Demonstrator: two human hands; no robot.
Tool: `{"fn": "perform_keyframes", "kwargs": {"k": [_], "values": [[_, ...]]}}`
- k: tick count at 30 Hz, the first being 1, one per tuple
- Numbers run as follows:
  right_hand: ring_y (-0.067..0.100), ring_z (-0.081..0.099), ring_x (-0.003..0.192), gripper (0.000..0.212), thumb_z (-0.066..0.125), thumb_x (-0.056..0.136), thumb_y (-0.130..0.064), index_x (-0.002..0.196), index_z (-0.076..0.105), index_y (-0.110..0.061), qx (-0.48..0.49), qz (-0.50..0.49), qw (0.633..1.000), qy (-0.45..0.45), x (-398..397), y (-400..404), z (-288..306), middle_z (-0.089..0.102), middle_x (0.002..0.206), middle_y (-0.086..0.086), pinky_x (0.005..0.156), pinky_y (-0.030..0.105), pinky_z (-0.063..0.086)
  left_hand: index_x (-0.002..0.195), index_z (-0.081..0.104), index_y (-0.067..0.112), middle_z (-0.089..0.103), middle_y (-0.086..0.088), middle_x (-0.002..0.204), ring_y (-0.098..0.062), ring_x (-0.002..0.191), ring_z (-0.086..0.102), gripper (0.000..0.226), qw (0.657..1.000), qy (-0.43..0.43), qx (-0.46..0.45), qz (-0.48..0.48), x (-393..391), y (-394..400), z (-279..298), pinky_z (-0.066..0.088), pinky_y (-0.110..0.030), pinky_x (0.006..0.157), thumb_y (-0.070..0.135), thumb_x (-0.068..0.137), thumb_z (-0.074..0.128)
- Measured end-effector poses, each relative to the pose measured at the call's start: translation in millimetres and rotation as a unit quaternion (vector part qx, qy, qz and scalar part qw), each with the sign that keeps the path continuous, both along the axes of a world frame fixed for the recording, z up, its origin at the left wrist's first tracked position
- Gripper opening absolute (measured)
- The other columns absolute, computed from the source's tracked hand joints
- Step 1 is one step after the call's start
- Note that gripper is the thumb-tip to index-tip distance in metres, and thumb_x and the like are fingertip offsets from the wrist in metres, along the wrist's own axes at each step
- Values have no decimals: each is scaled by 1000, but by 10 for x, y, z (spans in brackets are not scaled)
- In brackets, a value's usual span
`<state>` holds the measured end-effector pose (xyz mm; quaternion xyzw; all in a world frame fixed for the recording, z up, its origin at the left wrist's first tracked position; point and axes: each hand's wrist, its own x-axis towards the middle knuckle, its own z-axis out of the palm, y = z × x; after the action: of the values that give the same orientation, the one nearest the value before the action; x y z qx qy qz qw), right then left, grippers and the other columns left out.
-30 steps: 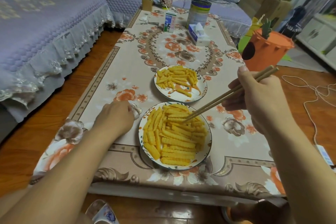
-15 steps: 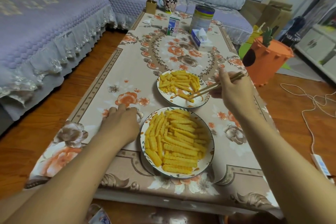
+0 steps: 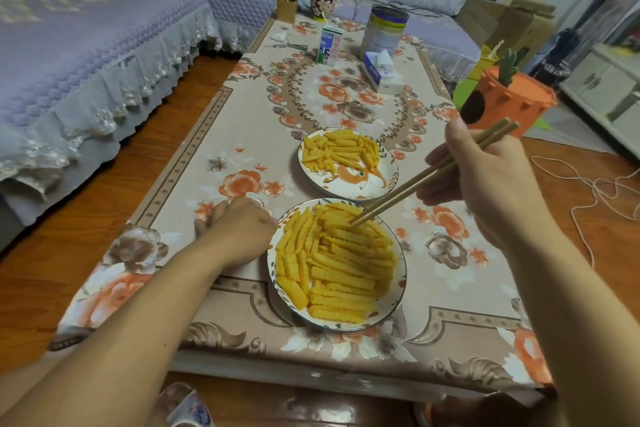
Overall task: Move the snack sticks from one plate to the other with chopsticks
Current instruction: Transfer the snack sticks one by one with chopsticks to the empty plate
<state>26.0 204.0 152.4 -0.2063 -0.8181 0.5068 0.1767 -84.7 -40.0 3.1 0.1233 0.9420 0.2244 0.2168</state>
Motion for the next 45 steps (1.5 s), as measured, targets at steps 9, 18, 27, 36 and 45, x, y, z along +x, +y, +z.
{"fn": "perform_keyframes", "kwargs": {"k": [9, 18, 27, 36, 45], "values": [[28, 71, 58, 40, 49, 108, -32, 88, 68, -3, -13, -35, 998, 46, -77, 146, 111, 70, 73, 16, 56, 34, 63, 84, 71, 30, 19, 11, 167, -25, 153, 5, 31, 999, -18, 34, -15, 36, -31, -12, 3, -62, 114, 37, 99, 45], [28, 76, 63, 42, 51, 107, -32, 87, 70, -1, -5, -65, 996, 53, -868, -15, -479, 74, 73, 18, 70, 48, 65, 96, 59, 24, 53, 3, 133, -25, 131, 38, 39, 999, 31, 6, 8, -22, 0, -128, 25, -58, 109, 43, 93, 25], [28, 74, 60, 51, 44, 108, -41, 71, 64, -13, 38, -83, 994, 63, -950, -10, -621, 72, 61, 10, 75, 55, 61, 162, -1, 33, -6, -1, 171, -29, 156, -9, 62, 973, 188, -131, 38, 142, -115, -473, -1, -54, 124, 51, 103, 7], [30, 71, 53, 49, 45, 109, -35, 78, 64, -1, -78, -108, 985, 111, -318, 323, -171, 69, 71, 24, 58, 44, 64, 163, -2, 30, -9, -5, 171, -30, 156, -13, 67, 975, 168, -142, 17, 93, -110, -445, -6, -48, 126, 58, 102, 5], [29, 73, 57, 50, 44, 109, -36, 82, 66, -1, -75, -18, 994, 73, 158, 222, 99, 70, 64, 17, 57, 39, 64, 162, -5, 31, -11, -4, 170, -24, 156, -15, 82, 972, 178, -152, -9, 385, -286, -396, -5, -45, 127, 72, 91, -6]]}}
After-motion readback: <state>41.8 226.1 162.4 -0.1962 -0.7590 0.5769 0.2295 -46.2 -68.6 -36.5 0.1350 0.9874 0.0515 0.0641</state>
